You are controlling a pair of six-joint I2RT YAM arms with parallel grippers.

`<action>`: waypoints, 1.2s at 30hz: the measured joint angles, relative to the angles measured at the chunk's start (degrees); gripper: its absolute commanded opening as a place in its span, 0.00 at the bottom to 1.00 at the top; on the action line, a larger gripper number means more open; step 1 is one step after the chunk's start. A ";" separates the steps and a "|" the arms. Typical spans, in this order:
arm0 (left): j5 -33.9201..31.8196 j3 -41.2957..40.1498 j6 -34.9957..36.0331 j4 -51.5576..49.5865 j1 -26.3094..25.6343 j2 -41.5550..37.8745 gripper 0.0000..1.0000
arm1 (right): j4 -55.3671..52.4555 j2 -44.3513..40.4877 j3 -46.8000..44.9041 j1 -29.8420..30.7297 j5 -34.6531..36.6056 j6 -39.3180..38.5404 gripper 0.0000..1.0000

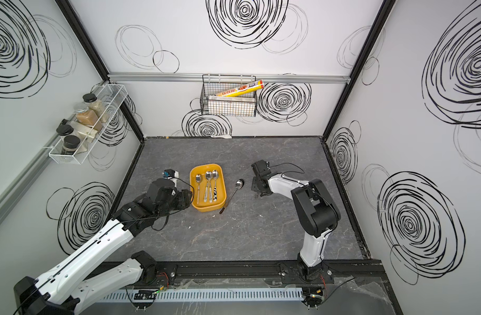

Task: Put the spoon into the storage box
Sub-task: Pick up the spoon from the center of the board.

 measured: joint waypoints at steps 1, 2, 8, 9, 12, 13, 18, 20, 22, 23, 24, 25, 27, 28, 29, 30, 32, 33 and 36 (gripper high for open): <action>0.11 -0.07 0.07 0.02 -0.04 0.00 0.61 | -0.42 0.39 0.57 0.11 0.31 0.42 0.33; 0.35 -0.15 0.17 0.09 -0.04 0.00 0.61 | -1.11 0.72 0.98 0.20 0.72 0.81 0.33; 1.53 -0.52 0.61 0.22 -0.04 -0.02 0.61 | -4.04 2.97 2.97 0.20 2.82 2.40 0.33; 1.62 -0.55 0.66 0.24 -0.04 -0.02 0.61 | -4.35 3.39 3.21 0.20 3.32 2.69 0.33; 1.95 -0.66 0.83 0.46 -0.04 -0.02 0.61 | -5.11 4.28 4.20 0.20 5.05 3.19 0.34; 1.99 -0.70 0.85 0.48 -0.04 -0.02 0.61 | -5.33 4.66 4.57 0.20 5.62 3.21 0.34; 2.12 -0.90 0.87 0.48 -0.04 0.00 0.61 | -5.84 6.67 6.99 0.09 7.91 3.21 0.30; 2.12 -0.98 0.87 0.48 -0.04 0.02 0.61 | -5.77 6.93 7.28 -0.02 8.44 3.19 0.25; 2.12 -0.98 0.87 0.48 -0.04 0.02 0.60 | -5.81 6.91 7.13 -0.26 8.96 3.19 0.24; 2.12 -0.98 0.87 0.48 -0.04 0.04 0.60 | -5.64 6.80 6.88 -0.39 9.33 3.13 0.24; 2.12 -0.98 0.87 0.48 -0.04 0.09 0.60 | -5.44 6.54 6.43 -0.52 9.75 3.13 0.24; 2.12 -0.98 0.87 0.48 -0.04 0.15 0.60 | -5.29 6.21 5.86 -0.68 10.05 3.13 0.24; 2.14 -0.98 0.87 0.50 -0.04 0.39 0.60 | -4.92 5.29 4.39 -0.98 10.62 3.08 0.24; 2.14 -0.98 0.87 0.48 -0.04 0.52 0.60 | -4.70 4.92 3.80 -1.16 10.80 3.06 0.23; 2.16 -0.98 0.87 0.50 -0.04 0.66 0.60 | -4.33 4.48 3.10 -1.36 10.93 3.04 0.24; 2.16 -0.98 0.87 0.50 -0.04 0.76 0.60 | -4.09 4.20 2.62 -1.51 11.04 2.99 0.24; 2.19 -0.98 0.87 0.50 -0.04 0.94 0.60 | -3.63 3.96 2.14 -1.77 11.04 2.91 0.22; 2.19 -0.98 0.87 0.50 -0.04 1.01 0.60 | -3.41 3.96 2.10 -1.81 10.95 2.84 0.21; 2.21 -0.98 0.87 0.50 -0.04 1.09 0.60 | -3.04 3.98 2.12 -1.90 10.25 2.32 0.18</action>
